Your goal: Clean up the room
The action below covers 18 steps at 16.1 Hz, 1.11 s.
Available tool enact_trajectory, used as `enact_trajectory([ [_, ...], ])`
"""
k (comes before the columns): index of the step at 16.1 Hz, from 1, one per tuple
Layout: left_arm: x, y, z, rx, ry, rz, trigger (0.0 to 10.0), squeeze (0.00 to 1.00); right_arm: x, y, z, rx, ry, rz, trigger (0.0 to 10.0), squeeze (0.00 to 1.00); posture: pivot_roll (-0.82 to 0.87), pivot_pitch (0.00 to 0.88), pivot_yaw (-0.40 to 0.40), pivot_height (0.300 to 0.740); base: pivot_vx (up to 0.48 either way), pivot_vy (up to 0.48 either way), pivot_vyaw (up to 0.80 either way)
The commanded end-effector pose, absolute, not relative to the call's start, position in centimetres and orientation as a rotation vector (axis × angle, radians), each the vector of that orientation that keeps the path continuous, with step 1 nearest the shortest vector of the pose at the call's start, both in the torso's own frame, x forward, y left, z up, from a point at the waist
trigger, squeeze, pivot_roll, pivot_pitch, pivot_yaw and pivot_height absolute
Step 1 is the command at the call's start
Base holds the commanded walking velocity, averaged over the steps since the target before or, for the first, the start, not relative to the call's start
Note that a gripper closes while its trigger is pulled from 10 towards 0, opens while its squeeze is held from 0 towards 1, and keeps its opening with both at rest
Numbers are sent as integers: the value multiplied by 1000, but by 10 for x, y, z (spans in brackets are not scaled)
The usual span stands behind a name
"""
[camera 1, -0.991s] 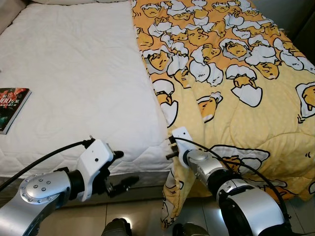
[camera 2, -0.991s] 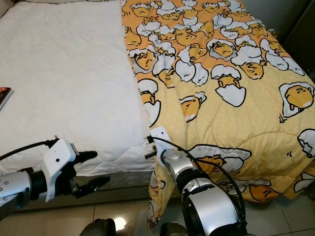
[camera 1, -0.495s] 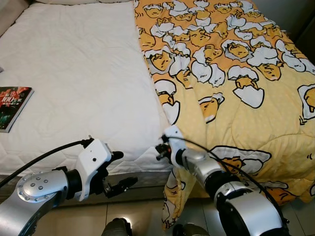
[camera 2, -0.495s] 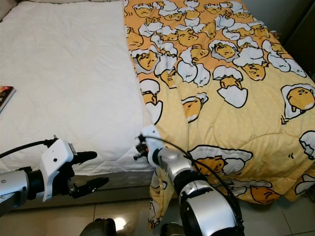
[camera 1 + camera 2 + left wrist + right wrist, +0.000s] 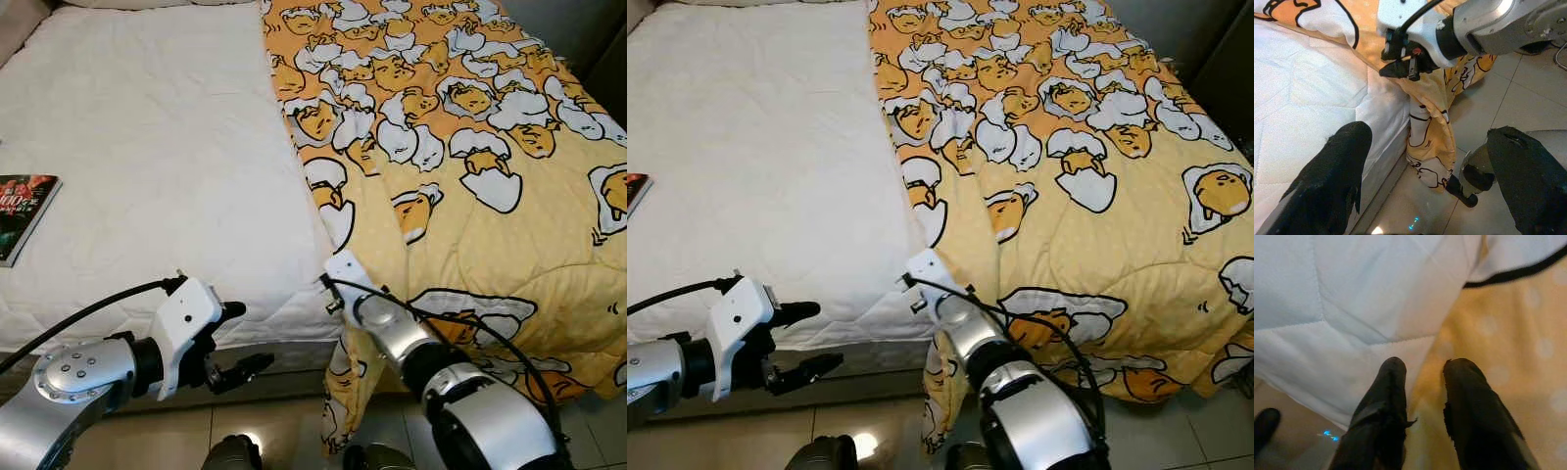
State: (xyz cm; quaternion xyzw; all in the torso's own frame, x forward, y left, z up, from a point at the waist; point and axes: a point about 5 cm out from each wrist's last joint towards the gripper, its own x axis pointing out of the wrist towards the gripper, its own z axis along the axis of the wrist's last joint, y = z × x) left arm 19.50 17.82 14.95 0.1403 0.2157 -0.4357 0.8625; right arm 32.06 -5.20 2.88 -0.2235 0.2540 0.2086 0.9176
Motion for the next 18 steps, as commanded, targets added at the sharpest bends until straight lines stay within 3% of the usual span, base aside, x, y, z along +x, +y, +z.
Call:
enact_trajectory([
  [1,194,178,147,304,463,-920,10000,0,316,-48,25,-504,527,422,10000,1000,110,140,-33,740,0,0,0],
  [11,193,176,146,306,462,-916,10000,0,305,-37,17,-661,521,283,10000,1000,114,151,-37,740,0,0,0],
  [12,193,176,146,306,463,-916,10000,0,301,-36,14,-644,544,291,10000,0,121,157,-37,740,0,0,0],
  [15,194,176,146,308,464,-914,10000,0,295,-42,5,-593,604,298,10000,0,132,172,-39,740,0,0,0],
  [16,194,176,146,309,464,-913,10000,0,296,-45,4,-608,600,294,7608,0,136,177,-40,740,0,0,0],
  [17,194,177,147,311,462,-911,10000,0,299,-54,4,-638,592,272,0,0,138,183,-41,740,0,0,0],
  [18,194,177,147,311,462,-910,10000,0,299,-56,4,-636,593,269,0,0,138,187,-41,740,0,0,0],
])
